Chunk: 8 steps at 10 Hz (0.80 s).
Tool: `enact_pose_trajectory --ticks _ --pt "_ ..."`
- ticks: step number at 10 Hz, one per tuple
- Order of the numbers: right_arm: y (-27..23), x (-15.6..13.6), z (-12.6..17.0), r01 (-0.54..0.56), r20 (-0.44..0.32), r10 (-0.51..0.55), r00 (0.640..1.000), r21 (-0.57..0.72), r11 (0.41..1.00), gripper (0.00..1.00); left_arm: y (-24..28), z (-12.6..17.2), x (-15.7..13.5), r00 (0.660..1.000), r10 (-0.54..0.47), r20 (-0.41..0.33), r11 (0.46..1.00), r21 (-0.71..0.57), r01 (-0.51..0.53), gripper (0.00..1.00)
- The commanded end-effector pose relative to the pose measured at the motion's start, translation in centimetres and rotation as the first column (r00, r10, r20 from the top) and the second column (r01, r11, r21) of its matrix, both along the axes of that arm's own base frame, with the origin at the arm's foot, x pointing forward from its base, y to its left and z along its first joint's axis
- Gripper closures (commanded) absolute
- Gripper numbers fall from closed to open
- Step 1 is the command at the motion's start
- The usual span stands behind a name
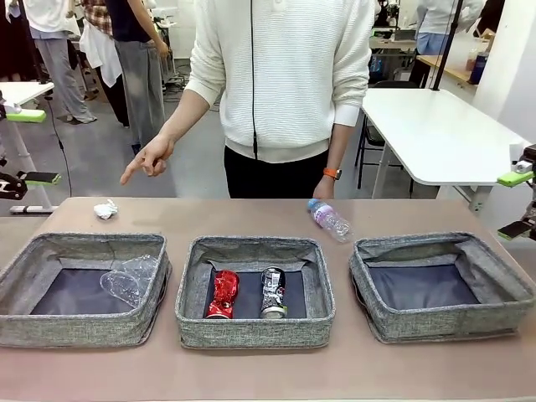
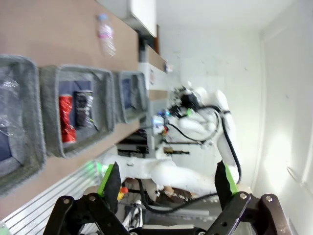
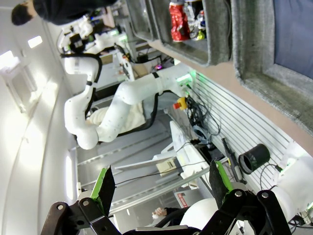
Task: Sort the waste into the appropriate baskets.
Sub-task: Pick up the waste item pointed out by the person.
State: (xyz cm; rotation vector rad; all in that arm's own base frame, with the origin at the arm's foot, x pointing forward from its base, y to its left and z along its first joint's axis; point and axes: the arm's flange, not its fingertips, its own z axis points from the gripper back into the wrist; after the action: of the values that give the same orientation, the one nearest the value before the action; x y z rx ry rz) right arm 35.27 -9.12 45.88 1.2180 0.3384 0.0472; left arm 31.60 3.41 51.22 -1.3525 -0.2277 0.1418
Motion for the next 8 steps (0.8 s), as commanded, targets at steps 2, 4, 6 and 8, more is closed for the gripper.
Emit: enact_pose_trajectory --ticks 2,4,6,8 --pt "0.1 0.0 0.4 0.005 -0.009 -0.005 1.0 0.003 1.0 0.0 -4.0 1.1 12.9 0.952 0.046 -0.304 0.773 0.614 0.158 0.0" --pt "0.1 0.0 0.4 0.005 -0.009 -0.005 1.0 0.003 1.0 0.0 -4.4 -0.4 17.8 0.772 0.52 -0.366 0.4 0.903 0.159 0.0" --pt "0.1 0.0 0.4 0.005 -0.009 -0.005 1.0 0.003 1.0 0.0 -3.1 -1.4 19.3 0.62 0.76 -0.195 0.082 0.975 0.206 0.0" --pt "0.1 0.0 0.4 0.005 -0.009 -0.005 1.0 0.003 1.0 0.0 -2.9 -1.9 19.1 0.621 0.776 -0.115 -0.042 0.972 0.232 0.0"
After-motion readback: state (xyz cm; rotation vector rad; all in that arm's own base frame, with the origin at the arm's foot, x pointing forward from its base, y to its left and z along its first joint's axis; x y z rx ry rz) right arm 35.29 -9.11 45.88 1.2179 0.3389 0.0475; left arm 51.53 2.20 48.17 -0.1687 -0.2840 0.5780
